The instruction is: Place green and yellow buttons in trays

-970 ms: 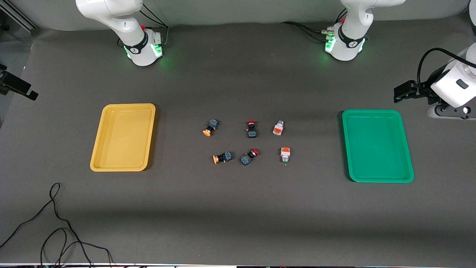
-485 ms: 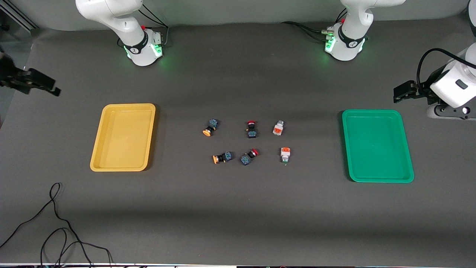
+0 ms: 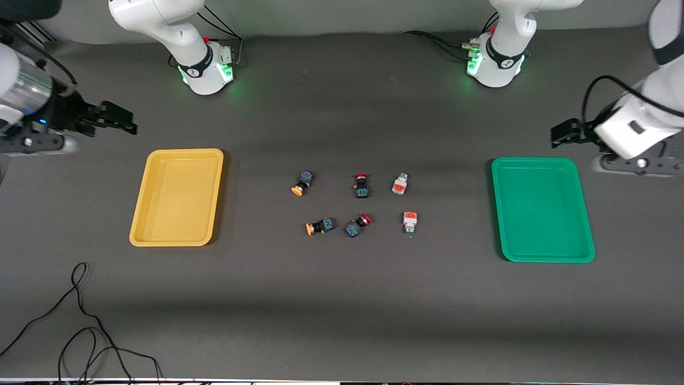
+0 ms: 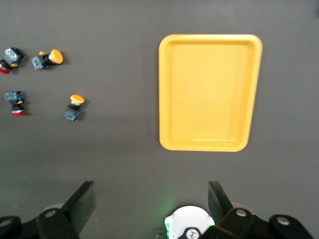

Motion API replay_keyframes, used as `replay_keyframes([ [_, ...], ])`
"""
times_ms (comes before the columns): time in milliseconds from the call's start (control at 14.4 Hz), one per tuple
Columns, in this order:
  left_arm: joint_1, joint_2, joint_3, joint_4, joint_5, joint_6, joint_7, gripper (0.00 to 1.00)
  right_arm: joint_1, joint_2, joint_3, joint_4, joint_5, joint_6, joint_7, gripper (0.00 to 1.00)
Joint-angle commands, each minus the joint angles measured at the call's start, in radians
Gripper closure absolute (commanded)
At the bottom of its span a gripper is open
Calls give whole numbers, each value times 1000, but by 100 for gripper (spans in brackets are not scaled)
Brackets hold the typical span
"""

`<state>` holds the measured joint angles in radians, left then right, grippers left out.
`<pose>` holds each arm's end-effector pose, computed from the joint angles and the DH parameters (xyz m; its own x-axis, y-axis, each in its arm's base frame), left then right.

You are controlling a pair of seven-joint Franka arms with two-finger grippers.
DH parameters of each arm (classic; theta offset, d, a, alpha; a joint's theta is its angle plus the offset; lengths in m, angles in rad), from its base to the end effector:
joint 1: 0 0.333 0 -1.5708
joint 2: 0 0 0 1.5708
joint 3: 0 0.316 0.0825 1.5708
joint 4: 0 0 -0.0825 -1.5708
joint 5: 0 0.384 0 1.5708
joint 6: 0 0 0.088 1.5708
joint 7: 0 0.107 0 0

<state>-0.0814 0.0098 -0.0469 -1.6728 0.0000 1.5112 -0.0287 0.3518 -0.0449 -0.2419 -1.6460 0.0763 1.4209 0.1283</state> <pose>0.5404 -0.0696 0.5669 0.9805 -0.0976 -0.1705 -0.0999 -0.9950 -0.0044 0.5185 0.0635 0.6019 0.9818 -0.0064 -0.1896 -0.0187 -0.9978 -0.0632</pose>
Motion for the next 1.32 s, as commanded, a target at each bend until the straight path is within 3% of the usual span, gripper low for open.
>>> replay_keyframes([
  [0, -60, -48, -20, -89, -3, 62, -107, 0, 12, 59, 38, 8, 45, 24, 98, 0],
  [208, -129, -50, -92, -122, -12, 113, -293, 0, 10, 123, 157, -27, 45, 120, 265, 0],
  [416, -222, -47, -126, -171, -54, 194, -451, 0, 10, 213, 254, -80, 45, 307, 442, 0],
  [693, -368, -37, -128, -220, -54, 293, -608, 0, 10, 353, 318, -81, 42, 469, 557, 0],
  [970, -412, -36, -128, -295, -54, 391, -663, 0, 12, 459, 392, -87, 31, 611, 712, 0],
  [1247, -414, -7, -128, -413, -45, 551, -662, 0, 30, 476, 411, -228, -3, 792, 853, 0],
])
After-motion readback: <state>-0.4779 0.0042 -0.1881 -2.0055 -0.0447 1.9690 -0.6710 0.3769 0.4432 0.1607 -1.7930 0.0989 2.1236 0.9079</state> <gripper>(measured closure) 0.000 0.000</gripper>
